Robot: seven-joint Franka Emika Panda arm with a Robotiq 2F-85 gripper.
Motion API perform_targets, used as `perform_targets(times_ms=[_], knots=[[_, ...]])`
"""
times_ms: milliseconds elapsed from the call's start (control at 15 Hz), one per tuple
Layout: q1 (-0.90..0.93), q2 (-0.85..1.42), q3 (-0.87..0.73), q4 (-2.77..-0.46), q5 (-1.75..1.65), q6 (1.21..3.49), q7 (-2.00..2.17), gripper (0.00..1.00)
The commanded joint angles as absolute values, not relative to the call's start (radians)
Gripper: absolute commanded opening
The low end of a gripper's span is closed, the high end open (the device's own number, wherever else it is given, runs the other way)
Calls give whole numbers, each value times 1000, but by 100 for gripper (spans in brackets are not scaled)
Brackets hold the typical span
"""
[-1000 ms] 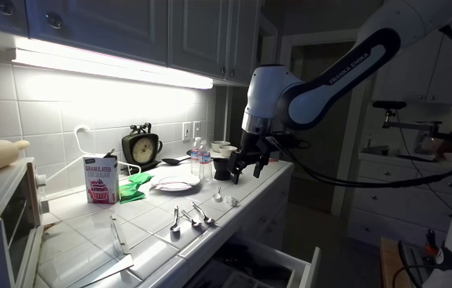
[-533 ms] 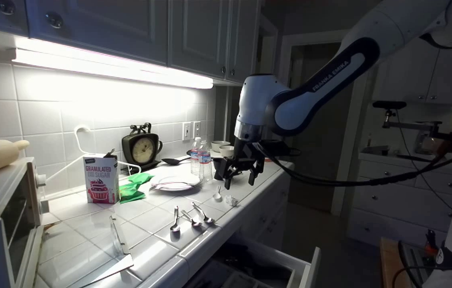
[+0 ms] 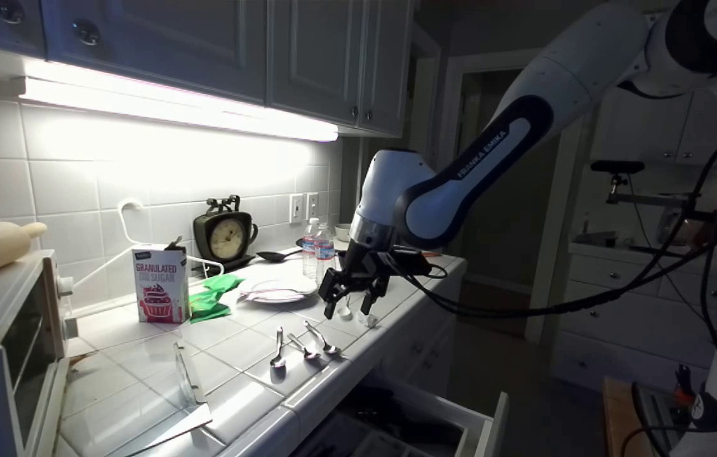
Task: Put the first right spoon on the first left spoon
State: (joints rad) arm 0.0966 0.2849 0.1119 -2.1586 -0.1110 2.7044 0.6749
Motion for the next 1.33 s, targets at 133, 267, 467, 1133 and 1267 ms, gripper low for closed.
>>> perform_targets(times_ms=[133,267,467,1133,1267], knots=[[170,390,52,-2078,-88,2782,608,100],[191,412,37,-2061,-90,2794,597,100],[216,441,17,-2036,-86,2800,586,82],[267,502,-40,-1976,-92,2782,592,5],[279,499,-54,-1969,-95,2761,609,0]])
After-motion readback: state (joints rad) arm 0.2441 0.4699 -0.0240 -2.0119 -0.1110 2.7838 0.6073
